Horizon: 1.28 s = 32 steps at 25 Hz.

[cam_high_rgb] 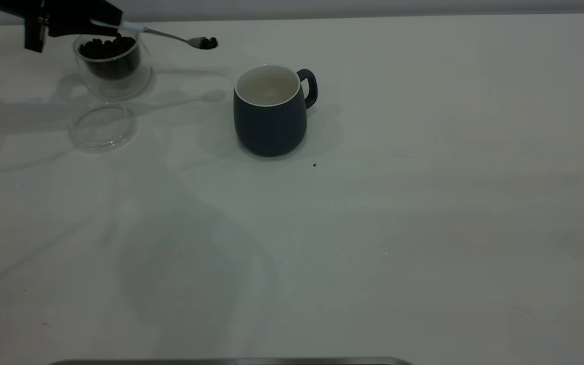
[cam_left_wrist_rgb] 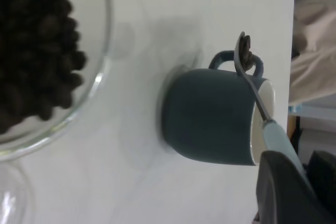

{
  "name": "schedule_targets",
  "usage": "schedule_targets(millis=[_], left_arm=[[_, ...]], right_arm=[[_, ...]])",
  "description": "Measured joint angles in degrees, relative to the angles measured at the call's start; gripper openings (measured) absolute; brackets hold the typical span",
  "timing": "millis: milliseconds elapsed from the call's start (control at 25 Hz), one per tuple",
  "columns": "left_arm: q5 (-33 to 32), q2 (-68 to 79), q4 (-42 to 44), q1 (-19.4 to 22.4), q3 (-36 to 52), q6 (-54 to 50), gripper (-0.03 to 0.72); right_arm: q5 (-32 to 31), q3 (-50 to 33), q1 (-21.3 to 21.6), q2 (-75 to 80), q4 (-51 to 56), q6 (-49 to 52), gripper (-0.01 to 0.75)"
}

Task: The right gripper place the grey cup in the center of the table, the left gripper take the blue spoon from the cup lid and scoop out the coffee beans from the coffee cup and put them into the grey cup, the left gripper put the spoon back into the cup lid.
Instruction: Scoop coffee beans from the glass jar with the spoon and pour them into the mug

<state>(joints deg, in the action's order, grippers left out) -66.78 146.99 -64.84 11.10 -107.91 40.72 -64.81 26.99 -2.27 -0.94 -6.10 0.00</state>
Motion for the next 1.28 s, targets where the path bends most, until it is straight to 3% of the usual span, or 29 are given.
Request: schedule_targets(millis=[1280], left_arm=[[0.00,0.00,0.00,-6.40,0.00,-0.37,0.132]], right_arm=[[0.00,0.00,0.00,0.00,0.00,0.00,0.453]])
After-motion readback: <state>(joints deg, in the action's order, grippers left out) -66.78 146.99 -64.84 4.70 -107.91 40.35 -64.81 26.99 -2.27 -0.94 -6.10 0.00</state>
